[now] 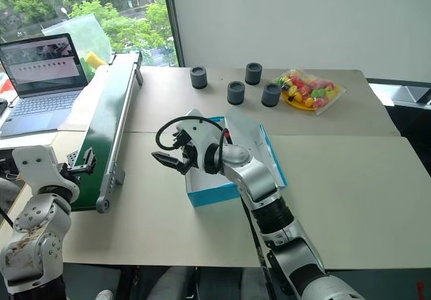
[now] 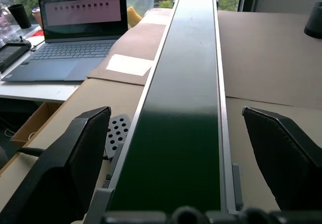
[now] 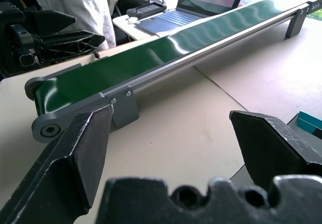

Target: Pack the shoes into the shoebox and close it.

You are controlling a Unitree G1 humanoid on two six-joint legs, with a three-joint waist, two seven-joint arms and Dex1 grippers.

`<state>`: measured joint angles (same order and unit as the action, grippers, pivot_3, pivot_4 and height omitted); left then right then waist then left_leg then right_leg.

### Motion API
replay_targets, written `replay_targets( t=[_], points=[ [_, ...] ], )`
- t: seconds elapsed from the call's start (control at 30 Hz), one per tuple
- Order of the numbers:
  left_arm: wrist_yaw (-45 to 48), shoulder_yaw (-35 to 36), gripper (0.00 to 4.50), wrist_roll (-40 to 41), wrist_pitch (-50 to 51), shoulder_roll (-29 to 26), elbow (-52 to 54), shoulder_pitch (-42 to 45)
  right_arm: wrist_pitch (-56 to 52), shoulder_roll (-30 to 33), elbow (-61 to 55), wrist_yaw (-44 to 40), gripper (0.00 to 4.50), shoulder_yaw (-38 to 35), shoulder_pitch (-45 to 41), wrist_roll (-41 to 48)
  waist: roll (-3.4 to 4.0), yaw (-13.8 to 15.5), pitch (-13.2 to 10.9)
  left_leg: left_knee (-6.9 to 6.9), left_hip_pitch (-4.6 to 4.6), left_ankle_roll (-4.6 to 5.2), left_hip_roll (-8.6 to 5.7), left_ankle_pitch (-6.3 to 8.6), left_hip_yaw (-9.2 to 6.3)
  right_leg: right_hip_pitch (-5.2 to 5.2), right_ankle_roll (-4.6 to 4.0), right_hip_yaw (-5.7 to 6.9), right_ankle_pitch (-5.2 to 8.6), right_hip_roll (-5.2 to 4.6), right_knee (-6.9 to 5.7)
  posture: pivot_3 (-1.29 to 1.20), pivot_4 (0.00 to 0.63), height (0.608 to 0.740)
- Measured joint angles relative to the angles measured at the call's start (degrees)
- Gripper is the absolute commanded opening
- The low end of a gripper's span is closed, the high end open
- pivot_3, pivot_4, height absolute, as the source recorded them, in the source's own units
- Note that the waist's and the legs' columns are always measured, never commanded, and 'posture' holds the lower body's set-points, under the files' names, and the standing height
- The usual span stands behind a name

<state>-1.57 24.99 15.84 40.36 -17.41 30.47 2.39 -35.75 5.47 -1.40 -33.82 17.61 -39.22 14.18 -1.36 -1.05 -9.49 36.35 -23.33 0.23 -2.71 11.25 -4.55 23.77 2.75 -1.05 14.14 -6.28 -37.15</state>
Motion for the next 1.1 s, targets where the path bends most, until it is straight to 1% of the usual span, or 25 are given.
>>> replay_targets(
  t=[0.07,0.4,0.8,0.97,1.1],
  points=[
    [0.0,-1.0,4.5,0.0,0.0,0.5,0.0,-0.1,0.0,0.9,-0.2,-0.7,4.43,0.0,0.7,0.1,0.0,0.0,0.0,0.0,-0.01,0.0,0.0,0.0,0.0,0.01,0.0,0.0,0.0,0.0,0.0,0.0,0.15,0.728],
    [-0.1,-1.0,4.5,0.0,0.0,0.6,0.0,-0.1,0.1,3.1,-0.3,-3.3,4.43,0.0,1.4,0.1,-0.01,-0.1,0.0,0.0,0.0,0.0,0.01,0.0,0.02,0.0,0.0,0.0,0.0,0.0,0.0,0.0,0.15,0.728],
    [-0.2,-0.8,4.5,0.0,-0.2,1.1,-1.7,-0.1,0.6,3.2,1.2,-2.7,4.43,-0.4,1.2,-1.1,-0.01,0.0,0.0,0.0,0.0,0.0,0.01,0.0,0.02,0.0,-0.01,0.0,0.0,0.0,0.0,0.0,0.15,0.728],
    [-0.1,-3.2,4.5,-0.1,-0.4,2.4,-2.8,0.2,0.6,3.2,1.2,-2.2,4.43,-0.4,1.2,-2.0,-0.02,0.0,0.0,0.01,0.01,0.0,0.01,0.0,0.02,-0.02,-0.01,0.0,0.0,0.0,-0.01,0.0,0.15,0.728],
    [0.3,-4.0,4.5,-0.1,-0.4,2.2,-4.0,1.6,0.5,3.6,0.2,-1.9,4.43,-0.5,1.7,-1.9,-0.02,0.0,0.0,0.01,0.0,0.0,0.01,0.0,0.02,-0.02,0.0,0.0,0.0,0.0,0.0,0.0,0.15,0.728]
  ],
)
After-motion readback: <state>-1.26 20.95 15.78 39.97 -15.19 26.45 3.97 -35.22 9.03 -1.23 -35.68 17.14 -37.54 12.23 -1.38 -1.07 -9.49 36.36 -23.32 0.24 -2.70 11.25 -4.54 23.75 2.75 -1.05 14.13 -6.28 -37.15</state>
